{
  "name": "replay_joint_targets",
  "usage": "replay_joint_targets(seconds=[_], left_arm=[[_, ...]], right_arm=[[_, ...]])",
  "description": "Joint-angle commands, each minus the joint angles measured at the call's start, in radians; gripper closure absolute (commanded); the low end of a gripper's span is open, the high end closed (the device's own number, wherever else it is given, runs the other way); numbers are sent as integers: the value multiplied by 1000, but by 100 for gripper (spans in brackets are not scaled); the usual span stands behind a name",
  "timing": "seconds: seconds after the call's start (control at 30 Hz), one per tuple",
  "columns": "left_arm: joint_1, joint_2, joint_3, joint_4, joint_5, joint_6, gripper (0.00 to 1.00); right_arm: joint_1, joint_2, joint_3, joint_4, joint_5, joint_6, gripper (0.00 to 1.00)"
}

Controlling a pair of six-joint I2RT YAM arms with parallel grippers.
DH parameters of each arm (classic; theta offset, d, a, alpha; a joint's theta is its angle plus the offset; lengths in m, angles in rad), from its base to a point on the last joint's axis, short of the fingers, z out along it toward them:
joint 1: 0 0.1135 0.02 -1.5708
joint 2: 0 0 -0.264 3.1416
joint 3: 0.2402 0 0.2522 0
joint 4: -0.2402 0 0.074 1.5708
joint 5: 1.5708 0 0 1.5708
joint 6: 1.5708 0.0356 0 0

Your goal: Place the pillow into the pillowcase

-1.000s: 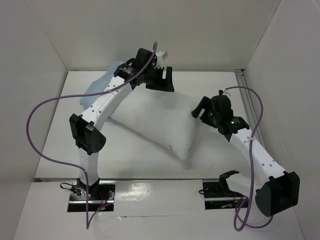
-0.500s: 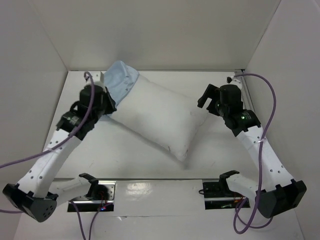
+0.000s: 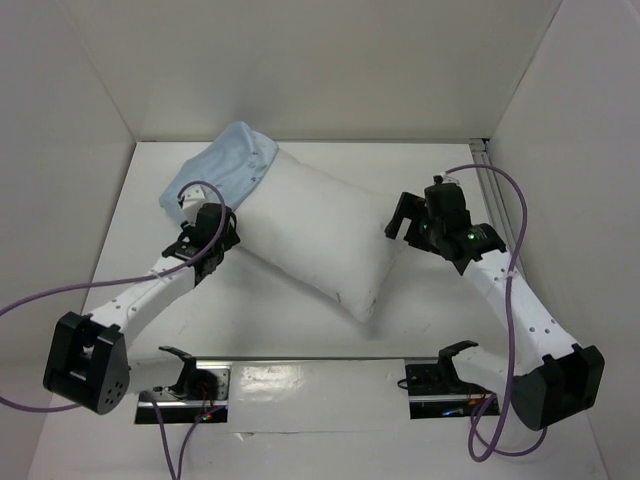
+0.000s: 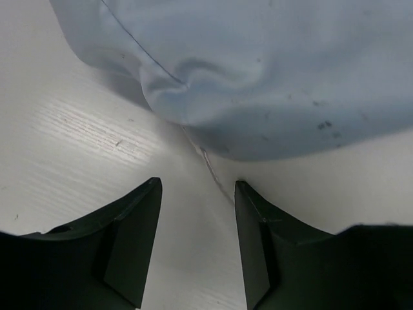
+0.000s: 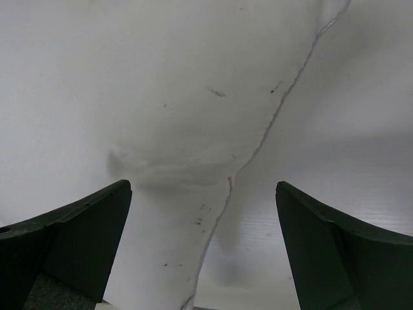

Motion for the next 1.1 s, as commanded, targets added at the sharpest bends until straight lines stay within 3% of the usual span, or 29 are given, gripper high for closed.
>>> replay_joint_targets(seconds=[0.0,0.23,0.43,0.6,0.77,0.97,1.07], left_arm=[[47,69,28,142,-45,-8,39],[93,204,57,233,-48,12,39],[104,167,44,176,-128,-79,46],[115,101,-1,298,-119,-13,32],[158,193,57,323,-38,17,31],[167,276,134,254,-11,0,36],[167,191,84,295,8,12,40]], right_arm=[[8,30,16,28,-51,-15,0],[29,50,-16,39,-86,-6,0],[39,69,-38,39,-86,-6,0],[48,99,-38,48,-86,-6,0],[59,119,-20,48,-86,-6,0],[69,119,-19,39,-68,-6,0],[69,119,-19,39,-68,3,0]])
